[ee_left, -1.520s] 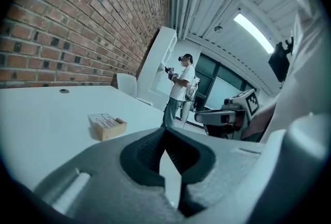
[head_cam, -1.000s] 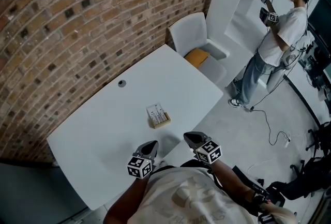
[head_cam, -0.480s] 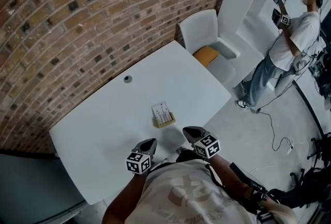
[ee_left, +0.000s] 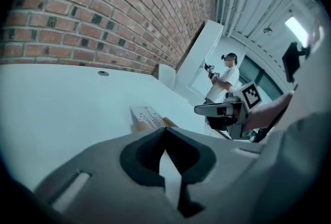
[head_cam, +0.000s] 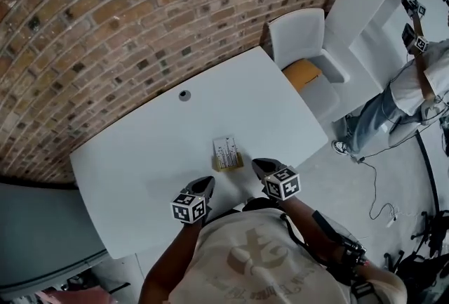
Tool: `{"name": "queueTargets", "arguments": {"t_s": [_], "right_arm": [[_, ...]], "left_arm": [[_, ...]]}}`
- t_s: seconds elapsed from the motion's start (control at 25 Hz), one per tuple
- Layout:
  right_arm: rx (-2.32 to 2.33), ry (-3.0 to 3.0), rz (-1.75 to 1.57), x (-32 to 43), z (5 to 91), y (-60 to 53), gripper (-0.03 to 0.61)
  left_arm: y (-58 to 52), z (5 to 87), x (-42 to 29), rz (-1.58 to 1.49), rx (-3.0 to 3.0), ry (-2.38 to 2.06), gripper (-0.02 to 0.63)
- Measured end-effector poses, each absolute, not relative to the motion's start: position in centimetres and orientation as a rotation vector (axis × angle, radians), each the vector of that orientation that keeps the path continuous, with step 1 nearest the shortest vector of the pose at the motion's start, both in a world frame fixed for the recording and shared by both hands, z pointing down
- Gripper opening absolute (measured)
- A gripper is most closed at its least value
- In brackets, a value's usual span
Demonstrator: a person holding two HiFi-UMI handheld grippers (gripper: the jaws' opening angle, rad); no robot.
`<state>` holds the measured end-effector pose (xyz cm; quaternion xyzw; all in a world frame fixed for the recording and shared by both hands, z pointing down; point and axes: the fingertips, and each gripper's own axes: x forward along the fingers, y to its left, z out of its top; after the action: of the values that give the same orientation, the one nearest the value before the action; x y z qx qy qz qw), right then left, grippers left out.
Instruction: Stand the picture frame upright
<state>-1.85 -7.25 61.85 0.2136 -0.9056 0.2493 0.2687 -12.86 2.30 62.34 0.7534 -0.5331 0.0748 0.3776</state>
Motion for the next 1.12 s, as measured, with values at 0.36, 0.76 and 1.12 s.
{"name": "queueTargets", "arguments": {"t_s": [0.36, 0.76, 1.12], "right_arm": [[0.443, -2.336, 0.859, -4.2, 64.6, -10.4, 0.007], [0.323, -2.236, 0.968, -6.0, 66.8, -10.8, 0.009], [0.240, -2.056, 1.105, -7.0, 69.7, -9.6, 0.187]], "left_arm": [[-1.1, 64.7, -13.6, 0.234, 1.736, -1.392, 0.035], [-3.9, 67.4, -13.8, 0.182, 1.518, -1.323, 0.116], [-4.7, 70.0, -13.5, 0.260, 1.380, -1.258, 0.286]]}}
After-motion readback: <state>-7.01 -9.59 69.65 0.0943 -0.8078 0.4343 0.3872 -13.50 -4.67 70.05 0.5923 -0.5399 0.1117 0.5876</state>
